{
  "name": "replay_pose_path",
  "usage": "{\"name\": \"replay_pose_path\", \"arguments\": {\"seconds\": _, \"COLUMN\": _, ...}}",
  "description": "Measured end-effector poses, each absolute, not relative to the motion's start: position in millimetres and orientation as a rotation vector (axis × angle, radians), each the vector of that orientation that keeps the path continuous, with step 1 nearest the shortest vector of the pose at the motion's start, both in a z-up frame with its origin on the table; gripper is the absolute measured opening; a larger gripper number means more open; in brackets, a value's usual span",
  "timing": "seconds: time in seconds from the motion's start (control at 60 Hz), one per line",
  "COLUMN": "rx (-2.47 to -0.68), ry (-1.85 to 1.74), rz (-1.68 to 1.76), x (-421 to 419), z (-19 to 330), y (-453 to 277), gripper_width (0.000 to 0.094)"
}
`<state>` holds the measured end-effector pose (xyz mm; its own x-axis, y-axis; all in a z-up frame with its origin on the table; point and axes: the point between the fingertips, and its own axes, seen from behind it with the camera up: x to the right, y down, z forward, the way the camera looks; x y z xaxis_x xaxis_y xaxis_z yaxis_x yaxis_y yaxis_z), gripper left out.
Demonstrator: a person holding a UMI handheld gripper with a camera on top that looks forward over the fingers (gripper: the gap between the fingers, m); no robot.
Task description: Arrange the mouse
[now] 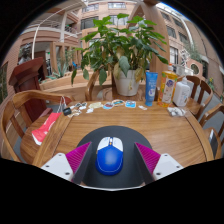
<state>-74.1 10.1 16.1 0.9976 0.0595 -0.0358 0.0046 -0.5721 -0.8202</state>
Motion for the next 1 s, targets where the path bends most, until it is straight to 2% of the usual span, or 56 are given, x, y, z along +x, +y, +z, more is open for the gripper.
{"name": "replay_pose_path", "arguments": {"seconds": 0.333, "rx": -2.092, "ry": -0.041, "rz": 0.02, "x": -70, "z": 117, "y": -86, "gripper_width": 0.0856}}
{"name": "replay_pose_path", "arguments": {"seconds": 0.533, "rx": -2.059, "ry": -0.036, "rz": 0.025, "x": -73, "z": 159, "y": -155, "gripper_width": 0.0854}}
{"name": "replay_pose_path", "arguments": {"seconds": 0.75, "rx": -2.049, "ry": -0.047, "rz": -0.004, "x": -75, "z": 179, "y": -213, "gripper_width": 0.0853}}
{"name": "replay_pose_path", "arguments": {"seconds": 1.0, "rx": -2.041, "ry": -0.067, "rz": -0.038, "x": -71, "z": 189, "y": -239, "gripper_width": 0.0853}}
